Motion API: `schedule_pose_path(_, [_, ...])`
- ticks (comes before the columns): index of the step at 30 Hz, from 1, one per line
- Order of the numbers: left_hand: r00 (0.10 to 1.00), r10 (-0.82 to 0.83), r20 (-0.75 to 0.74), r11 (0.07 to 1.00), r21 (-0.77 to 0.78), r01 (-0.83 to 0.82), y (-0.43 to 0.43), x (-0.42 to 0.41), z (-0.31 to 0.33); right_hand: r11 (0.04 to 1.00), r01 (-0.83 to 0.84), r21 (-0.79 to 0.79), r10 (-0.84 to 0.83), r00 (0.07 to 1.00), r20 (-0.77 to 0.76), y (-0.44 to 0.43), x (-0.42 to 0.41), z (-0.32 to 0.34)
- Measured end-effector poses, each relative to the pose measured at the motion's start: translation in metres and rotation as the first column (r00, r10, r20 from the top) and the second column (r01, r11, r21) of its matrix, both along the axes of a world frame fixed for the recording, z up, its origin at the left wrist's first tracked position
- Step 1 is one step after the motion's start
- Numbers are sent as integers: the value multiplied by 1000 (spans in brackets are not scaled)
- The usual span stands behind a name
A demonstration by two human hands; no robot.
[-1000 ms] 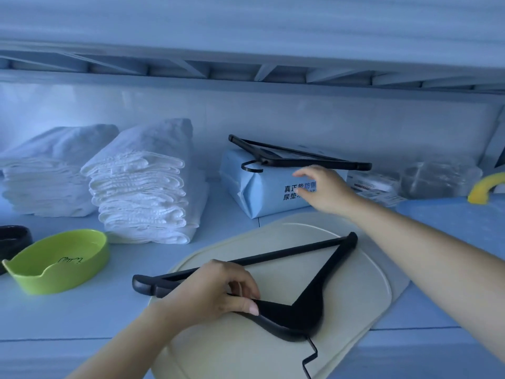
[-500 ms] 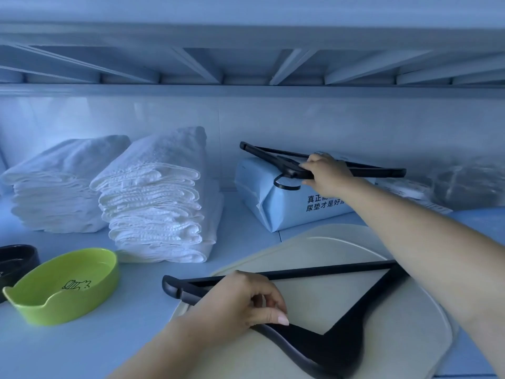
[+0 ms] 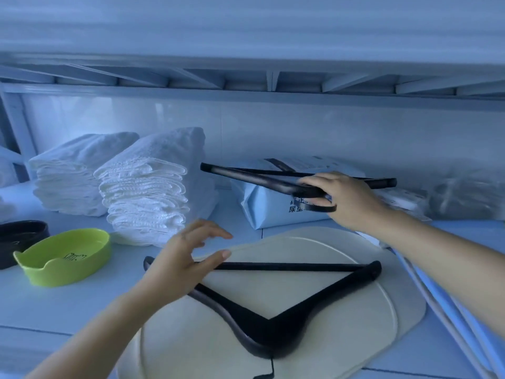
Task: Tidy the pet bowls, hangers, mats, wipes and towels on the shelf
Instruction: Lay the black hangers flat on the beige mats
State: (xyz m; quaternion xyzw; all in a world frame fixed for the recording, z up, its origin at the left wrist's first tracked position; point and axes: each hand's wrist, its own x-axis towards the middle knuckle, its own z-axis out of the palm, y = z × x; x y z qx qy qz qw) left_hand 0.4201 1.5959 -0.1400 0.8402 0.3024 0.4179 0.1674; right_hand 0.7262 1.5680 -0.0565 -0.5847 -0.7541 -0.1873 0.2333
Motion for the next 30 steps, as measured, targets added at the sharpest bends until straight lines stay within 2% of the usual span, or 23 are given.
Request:
schedule_pose_path(2, [983,25,180,996,78,-39,-15,1,9,993,-118,11,117,993,30,-27,0,-5])
schedule_pose_path(4, [935,44,352,993,91,-81,-33,5,18,975,-218,36,215,974,73,-50,-1,-15])
schedule_pose_path(6, [892,74,445,993,46,-105,-49,12,24,960,-280,8,278,956,88,-66,-4,-28])
schedule_pose_path(7, [893,95,439,994,14,-113,-55,15,24,955,-297,-13,297,951,85,-71,-7,-35])
schedule_pose_path(9, [928,124,353,991,-82,-101,-64,21,17,946,-318,-57,322,943,81,-77,-14,-50])
schedule_pose_path(11, [974,153,170,975,-185,-120,-74,24,3,948,-297,-114,309,946,102,-75,-22,-63])
schedule_pose_path(13, [962,262,-77,956,-118,-270,-81,19,-15,930,-261,-260,301,946,125,-71,-27,-70])
schedule_pose_path(14, [936,318,-153,940,-77,-332,-84,14,-23,903,-256,-346,310,944,111,-69,-27,-70])
schedule_pose_path(17, [892,425,-155,891,-101,-442,-97,3,-32,800,-303,-518,326,944,-49,-62,-16,-61])
schedule_pose_path(21, [881,443,-168,879,-111,-464,-111,-3,-34,699,-342,-628,279,939,-201,-58,-3,-54])
schedule_pose_path(27, [829,500,-251,836,-110,-537,-111,-1,-35,691,-337,-640,278,941,-195,-57,-14,-68])
schedule_pose_path(30, [806,515,-291,819,-111,-563,-107,-2,-35,688,-409,-600,302,913,-276,-58,-21,-75])
